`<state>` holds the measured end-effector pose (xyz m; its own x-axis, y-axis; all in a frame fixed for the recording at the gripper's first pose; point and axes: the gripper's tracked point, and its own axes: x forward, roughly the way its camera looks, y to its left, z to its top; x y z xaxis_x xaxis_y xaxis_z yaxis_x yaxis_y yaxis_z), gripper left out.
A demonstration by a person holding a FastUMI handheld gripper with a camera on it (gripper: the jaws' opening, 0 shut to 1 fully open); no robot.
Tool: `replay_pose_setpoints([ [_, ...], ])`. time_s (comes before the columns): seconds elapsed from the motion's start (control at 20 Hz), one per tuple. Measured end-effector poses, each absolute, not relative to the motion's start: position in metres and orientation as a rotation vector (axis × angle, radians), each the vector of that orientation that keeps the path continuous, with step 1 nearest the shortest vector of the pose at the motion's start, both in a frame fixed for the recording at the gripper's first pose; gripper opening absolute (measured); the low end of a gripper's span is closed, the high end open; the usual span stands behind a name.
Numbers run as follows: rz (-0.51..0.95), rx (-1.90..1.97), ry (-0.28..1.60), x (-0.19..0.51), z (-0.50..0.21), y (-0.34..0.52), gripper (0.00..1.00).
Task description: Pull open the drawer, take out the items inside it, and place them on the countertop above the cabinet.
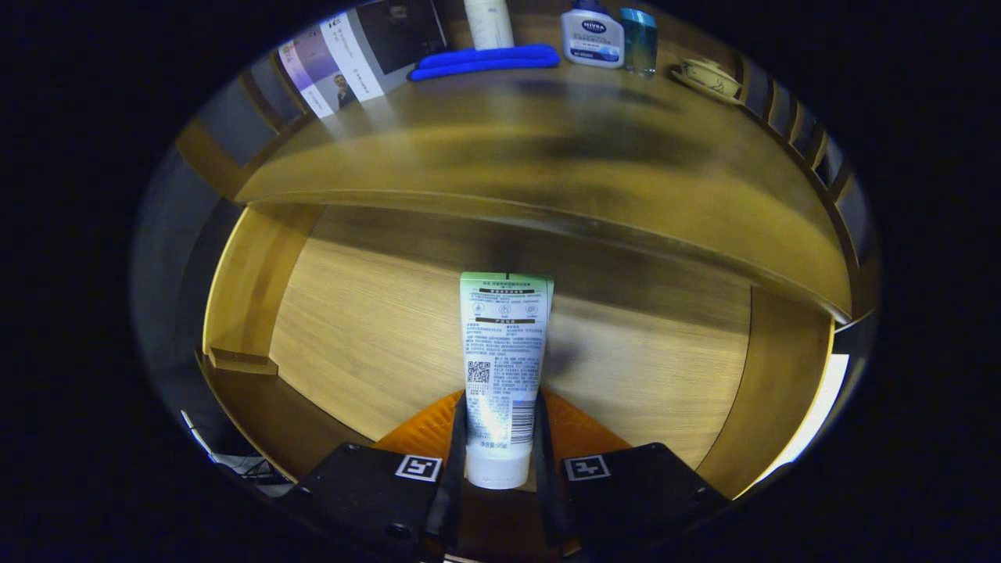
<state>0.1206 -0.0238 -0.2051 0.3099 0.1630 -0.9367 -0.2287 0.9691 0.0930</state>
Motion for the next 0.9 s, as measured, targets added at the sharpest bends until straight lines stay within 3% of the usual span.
replay_pose_setpoints([
  [0.45,0.412,-0.036,1.101,0.092,-0.135,0.003,0.43],
  [0.9,0.431,0.054,0.992,0.143,-0.079,0.013,0.42],
])
